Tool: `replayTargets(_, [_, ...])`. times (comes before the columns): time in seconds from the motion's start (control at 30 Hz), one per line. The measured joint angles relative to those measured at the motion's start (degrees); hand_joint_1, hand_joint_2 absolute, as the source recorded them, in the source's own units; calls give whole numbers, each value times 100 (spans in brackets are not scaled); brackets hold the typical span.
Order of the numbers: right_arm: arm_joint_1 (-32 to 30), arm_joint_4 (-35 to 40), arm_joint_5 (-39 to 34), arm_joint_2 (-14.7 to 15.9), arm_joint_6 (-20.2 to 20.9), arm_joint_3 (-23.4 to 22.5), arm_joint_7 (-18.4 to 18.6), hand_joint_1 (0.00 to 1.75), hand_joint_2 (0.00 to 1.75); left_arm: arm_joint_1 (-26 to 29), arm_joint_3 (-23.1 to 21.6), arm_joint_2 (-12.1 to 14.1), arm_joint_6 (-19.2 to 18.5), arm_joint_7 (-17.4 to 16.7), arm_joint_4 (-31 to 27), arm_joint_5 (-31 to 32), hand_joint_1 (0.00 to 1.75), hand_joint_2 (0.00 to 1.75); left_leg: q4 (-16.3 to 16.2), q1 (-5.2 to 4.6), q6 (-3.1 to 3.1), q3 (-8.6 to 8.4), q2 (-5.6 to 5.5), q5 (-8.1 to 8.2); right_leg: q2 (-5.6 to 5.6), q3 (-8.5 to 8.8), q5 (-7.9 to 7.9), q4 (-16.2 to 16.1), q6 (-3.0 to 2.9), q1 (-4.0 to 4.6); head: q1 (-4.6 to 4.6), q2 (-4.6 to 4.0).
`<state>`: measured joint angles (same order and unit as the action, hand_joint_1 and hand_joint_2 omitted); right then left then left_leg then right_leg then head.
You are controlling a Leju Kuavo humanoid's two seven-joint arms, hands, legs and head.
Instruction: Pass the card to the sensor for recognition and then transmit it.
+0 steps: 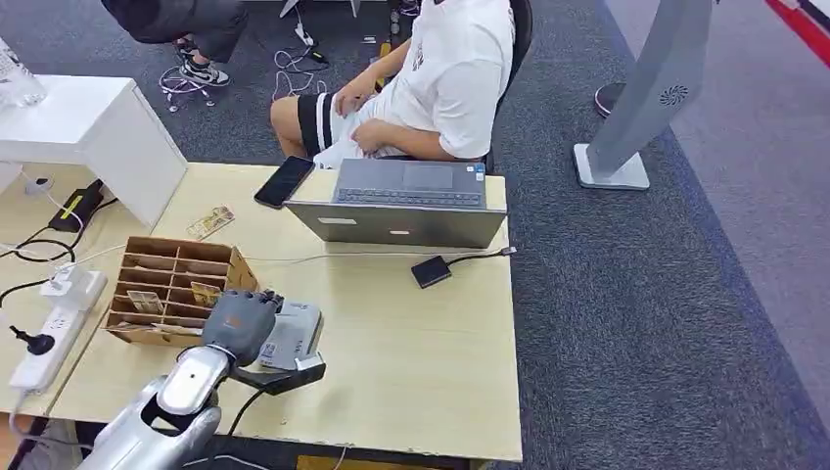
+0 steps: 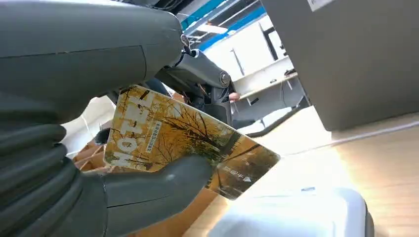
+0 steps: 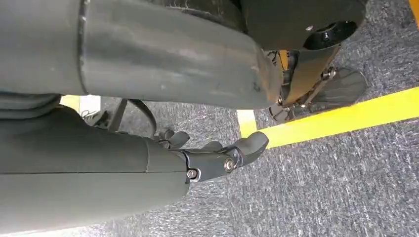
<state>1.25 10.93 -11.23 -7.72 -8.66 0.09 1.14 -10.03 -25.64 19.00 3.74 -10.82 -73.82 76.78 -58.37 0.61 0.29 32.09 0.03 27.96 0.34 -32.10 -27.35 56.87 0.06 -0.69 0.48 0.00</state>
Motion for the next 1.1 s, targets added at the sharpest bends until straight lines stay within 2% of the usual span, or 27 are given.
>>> replayTargets(0.5, [3,0,96,-2,-9,0,68,0,0,-257,-155,-236,48,28,626,216,175,175,0,0,0,-4,-1,0,-2,6,0,0,0,0,0,0])
replayTargets(1.1, [4,0,101,-13,0,0,83,0,0,-363,-549,-289,31,74,807,450,175,175,0,0,0,-12,-3,-1,-6,16,0,1,0,0,0,0])
